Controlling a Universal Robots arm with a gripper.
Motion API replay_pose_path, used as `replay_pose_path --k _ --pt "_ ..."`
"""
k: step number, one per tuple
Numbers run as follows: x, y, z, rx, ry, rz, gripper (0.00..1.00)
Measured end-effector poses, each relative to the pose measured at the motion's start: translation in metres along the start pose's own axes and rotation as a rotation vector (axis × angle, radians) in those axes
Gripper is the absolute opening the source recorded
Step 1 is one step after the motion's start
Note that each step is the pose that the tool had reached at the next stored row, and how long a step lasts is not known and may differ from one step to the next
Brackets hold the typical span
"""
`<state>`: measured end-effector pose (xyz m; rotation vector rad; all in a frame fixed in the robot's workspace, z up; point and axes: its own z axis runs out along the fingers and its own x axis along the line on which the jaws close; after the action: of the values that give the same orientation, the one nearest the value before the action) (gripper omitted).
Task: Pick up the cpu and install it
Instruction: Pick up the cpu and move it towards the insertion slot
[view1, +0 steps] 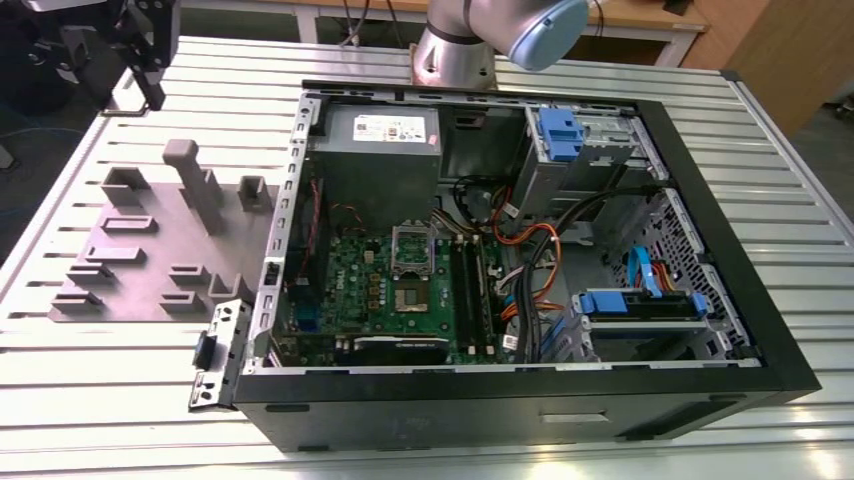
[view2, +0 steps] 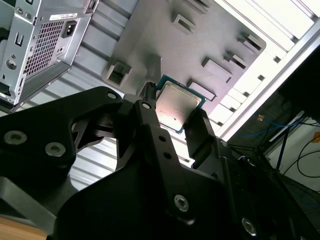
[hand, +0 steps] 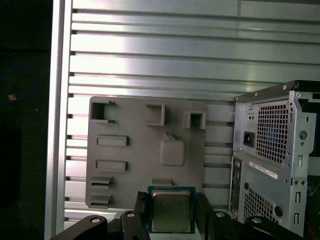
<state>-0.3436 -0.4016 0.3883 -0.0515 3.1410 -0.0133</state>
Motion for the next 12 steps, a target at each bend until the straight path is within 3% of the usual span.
replay_pose_path --k 12 --pt "-0.0085 -0.0003 0.0 0.0 0.0 0.0 0.47"
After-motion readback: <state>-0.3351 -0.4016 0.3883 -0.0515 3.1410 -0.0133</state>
